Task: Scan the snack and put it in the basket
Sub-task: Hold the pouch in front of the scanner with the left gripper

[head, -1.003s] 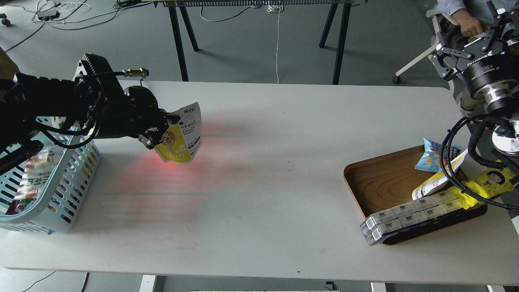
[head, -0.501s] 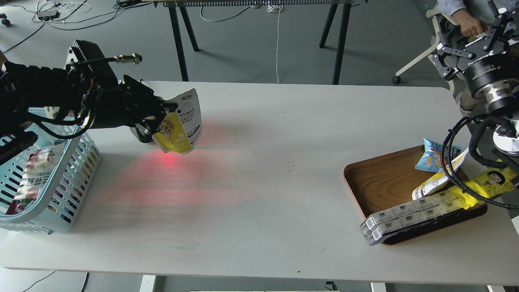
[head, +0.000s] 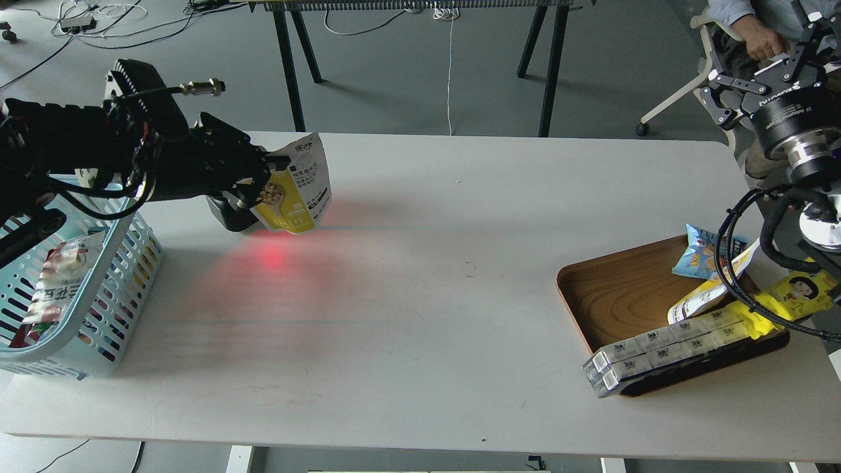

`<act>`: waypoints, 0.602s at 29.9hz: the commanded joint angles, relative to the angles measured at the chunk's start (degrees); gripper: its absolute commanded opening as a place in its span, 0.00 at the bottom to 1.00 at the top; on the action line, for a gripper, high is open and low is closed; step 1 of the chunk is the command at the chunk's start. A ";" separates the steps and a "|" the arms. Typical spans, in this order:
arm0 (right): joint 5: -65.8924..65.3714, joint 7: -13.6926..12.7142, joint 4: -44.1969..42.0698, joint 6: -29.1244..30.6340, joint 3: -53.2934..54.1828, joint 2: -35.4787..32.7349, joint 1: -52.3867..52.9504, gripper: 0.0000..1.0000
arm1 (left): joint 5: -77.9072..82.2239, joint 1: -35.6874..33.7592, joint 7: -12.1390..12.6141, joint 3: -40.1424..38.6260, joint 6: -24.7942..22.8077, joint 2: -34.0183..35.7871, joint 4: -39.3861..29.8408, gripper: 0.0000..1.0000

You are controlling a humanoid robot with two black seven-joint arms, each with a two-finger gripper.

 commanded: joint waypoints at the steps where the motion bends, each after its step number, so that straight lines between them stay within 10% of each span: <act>1: 0.00 0.00 -0.05 0.03 0.01 -0.07 0.00 0.96 | 0.00 0.00 -0.01 0.09 0.34 -0.13 0.39 0.00; 18: 0.00 0.00 -0.05 0.03 0.01 -0.07 -0.09 0.96 | 0.00 0.09 0.08 0.88 0.51 -2.94 4.70 0.00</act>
